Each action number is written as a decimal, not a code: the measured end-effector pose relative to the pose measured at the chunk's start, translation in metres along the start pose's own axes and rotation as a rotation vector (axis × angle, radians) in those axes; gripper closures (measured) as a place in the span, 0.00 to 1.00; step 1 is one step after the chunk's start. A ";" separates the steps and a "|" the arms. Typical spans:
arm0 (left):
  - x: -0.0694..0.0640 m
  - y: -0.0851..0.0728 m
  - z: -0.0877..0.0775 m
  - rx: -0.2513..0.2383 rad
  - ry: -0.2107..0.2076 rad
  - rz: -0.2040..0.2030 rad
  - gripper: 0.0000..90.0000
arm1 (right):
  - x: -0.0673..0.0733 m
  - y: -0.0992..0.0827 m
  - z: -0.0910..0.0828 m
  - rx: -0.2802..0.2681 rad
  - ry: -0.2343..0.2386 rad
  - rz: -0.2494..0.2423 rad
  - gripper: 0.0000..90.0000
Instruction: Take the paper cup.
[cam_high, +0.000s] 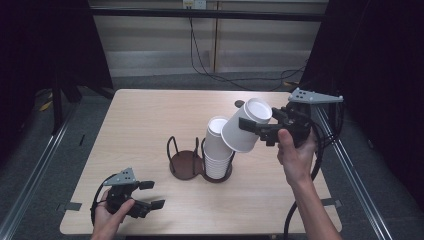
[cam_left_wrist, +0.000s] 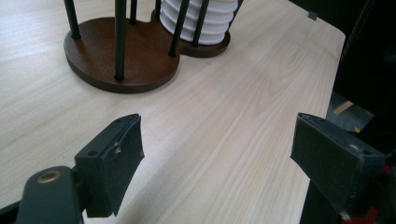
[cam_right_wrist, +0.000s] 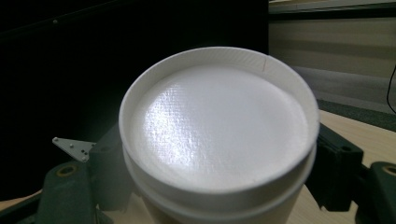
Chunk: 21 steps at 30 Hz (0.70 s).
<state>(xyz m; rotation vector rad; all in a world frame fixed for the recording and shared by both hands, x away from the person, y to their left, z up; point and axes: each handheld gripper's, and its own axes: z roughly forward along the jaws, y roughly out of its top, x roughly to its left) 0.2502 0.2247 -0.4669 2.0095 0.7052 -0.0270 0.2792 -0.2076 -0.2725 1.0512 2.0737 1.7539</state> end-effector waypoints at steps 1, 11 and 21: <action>-0.001 0.001 -0.001 -0.004 0.003 0.009 0.18 | 0.000 -0.001 -0.002 0.003 -0.005 0.002 0.26; -0.008 0.010 -0.002 -0.065 -0.013 0.026 0.18 | 0.004 -0.017 -0.014 -0.011 -0.018 0.016 0.26; -0.023 0.026 0.008 -0.062 -0.013 0.102 0.18 | 0.014 -0.034 -0.013 0.030 0.007 0.013 0.26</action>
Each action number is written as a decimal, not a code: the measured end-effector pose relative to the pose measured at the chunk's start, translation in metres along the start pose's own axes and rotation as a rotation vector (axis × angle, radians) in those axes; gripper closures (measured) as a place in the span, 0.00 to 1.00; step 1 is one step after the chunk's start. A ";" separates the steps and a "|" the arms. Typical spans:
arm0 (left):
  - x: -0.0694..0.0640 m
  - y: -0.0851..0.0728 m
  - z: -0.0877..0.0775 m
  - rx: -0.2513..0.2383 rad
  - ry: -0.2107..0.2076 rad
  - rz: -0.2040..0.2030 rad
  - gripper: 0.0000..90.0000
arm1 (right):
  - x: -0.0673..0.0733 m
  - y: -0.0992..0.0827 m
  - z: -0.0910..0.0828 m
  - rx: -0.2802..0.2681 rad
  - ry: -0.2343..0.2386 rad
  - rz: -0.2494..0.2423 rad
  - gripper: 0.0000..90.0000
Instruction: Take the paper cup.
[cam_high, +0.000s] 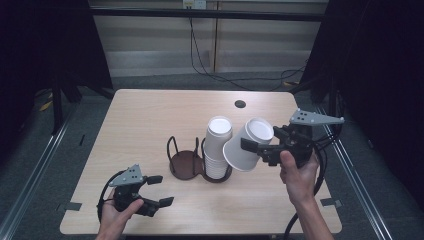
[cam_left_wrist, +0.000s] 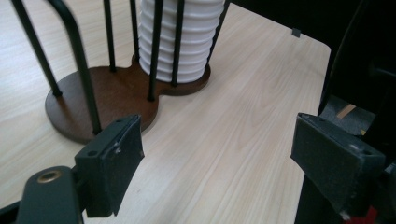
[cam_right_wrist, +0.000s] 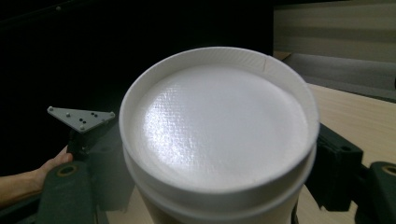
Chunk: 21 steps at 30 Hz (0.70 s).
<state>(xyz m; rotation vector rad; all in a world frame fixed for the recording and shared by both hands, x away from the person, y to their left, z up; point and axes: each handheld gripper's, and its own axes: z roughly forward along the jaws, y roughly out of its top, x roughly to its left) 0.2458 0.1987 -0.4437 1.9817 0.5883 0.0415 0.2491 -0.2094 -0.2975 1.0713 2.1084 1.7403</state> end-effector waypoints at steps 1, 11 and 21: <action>-0.001 0.002 0.001 -0.005 0.000 0.003 0.18 | 0.000 -0.002 0.001 0.001 0.004 0.002 0.26; -0.008 0.025 0.006 -0.079 -0.001 0.036 0.18 | 0.005 -0.021 0.017 0.029 0.024 0.008 0.26; -0.012 0.039 0.008 -0.092 -0.045 0.055 0.18 | 0.001 -0.037 0.028 0.050 0.053 0.034 0.26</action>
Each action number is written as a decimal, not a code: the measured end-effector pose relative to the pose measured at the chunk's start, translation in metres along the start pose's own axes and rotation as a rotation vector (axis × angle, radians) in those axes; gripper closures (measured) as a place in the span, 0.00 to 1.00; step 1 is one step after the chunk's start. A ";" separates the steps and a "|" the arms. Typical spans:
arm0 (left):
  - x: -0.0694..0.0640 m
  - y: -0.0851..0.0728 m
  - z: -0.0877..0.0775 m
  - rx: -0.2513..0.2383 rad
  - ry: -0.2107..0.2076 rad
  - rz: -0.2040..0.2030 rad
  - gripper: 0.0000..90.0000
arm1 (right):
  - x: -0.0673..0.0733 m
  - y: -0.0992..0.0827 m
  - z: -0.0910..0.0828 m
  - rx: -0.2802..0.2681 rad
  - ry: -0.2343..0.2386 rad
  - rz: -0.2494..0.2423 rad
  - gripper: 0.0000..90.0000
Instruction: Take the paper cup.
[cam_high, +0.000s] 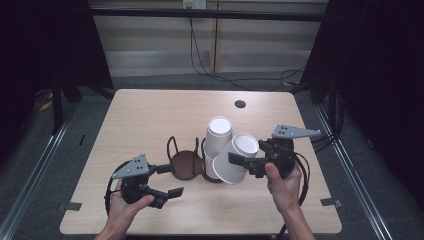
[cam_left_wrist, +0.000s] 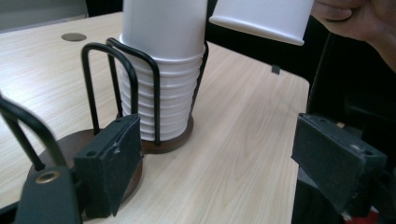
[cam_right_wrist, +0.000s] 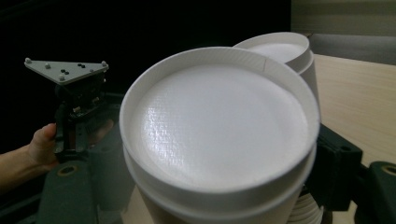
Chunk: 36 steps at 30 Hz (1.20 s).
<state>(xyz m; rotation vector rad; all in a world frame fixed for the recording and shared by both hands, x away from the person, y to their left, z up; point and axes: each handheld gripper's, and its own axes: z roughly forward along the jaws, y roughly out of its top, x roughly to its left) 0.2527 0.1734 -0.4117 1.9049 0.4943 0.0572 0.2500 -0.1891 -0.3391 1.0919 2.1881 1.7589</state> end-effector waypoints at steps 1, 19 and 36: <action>-0.002 0.002 0.001 -0.005 -0.004 0.011 0.18 | 0.001 -0.001 0.002 0.004 0.004 0.001 0.26; -0.014 0.005 0.012 -0.046 -0.036 0.025 0.18 | 0.009 -0.021 0.032 0.062 0.088 0.007 0.26; -0.017 -0.005 0.030 -0.010 -0.070 0.017 0.18 | 0.012 -0.032 0.060 0.101 0.140 0.023 0.26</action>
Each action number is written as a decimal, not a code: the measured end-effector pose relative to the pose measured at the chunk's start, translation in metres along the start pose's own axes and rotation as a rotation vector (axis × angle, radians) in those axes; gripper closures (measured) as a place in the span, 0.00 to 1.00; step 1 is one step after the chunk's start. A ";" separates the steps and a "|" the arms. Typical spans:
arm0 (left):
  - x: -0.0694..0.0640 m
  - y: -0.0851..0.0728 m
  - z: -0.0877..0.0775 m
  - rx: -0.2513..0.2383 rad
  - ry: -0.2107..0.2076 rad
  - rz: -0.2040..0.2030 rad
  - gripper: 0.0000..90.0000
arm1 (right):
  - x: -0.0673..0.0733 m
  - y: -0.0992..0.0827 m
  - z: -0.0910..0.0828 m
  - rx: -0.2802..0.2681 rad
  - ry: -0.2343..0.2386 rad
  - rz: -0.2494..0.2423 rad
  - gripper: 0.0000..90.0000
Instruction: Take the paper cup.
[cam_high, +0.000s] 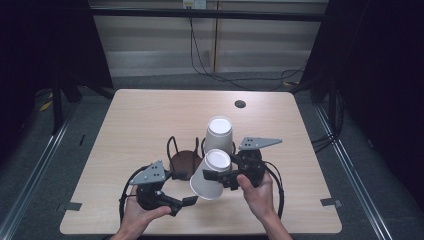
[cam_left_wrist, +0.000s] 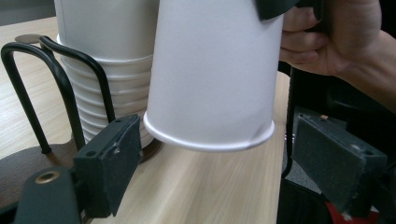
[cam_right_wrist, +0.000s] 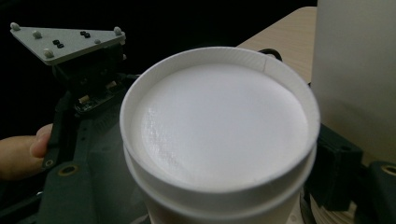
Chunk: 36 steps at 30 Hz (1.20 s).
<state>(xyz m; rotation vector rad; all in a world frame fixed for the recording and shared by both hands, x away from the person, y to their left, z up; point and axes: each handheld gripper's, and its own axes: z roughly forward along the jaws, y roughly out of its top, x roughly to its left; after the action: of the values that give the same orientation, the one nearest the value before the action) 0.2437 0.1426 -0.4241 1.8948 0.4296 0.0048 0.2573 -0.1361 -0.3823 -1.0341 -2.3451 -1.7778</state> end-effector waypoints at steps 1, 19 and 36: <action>0.001 0.000 0.001 -0.001 -0.008 -0.002 0.18 | 0.000 0.000 0.001 -0.003 0.003 0.002 0.26; 0.006 -0.003 0.009 0.009 -0.028 -0.007 0.12 | 0.009 -0.001 0.020 0.014 0.058 0.020 0.26; 0.008 -0.004 0.021 0.035 -0.071 -0.024 0.03 | 0.017 0.000 0.030 0.016 0.099 0.022 0.26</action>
<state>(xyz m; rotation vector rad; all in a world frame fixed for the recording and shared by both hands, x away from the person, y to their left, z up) 0.2548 0.1270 -0.4374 1.9182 0.4068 -0.0863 0.2546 -0.1018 -0.3865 -0.9425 -2.2777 -1.7570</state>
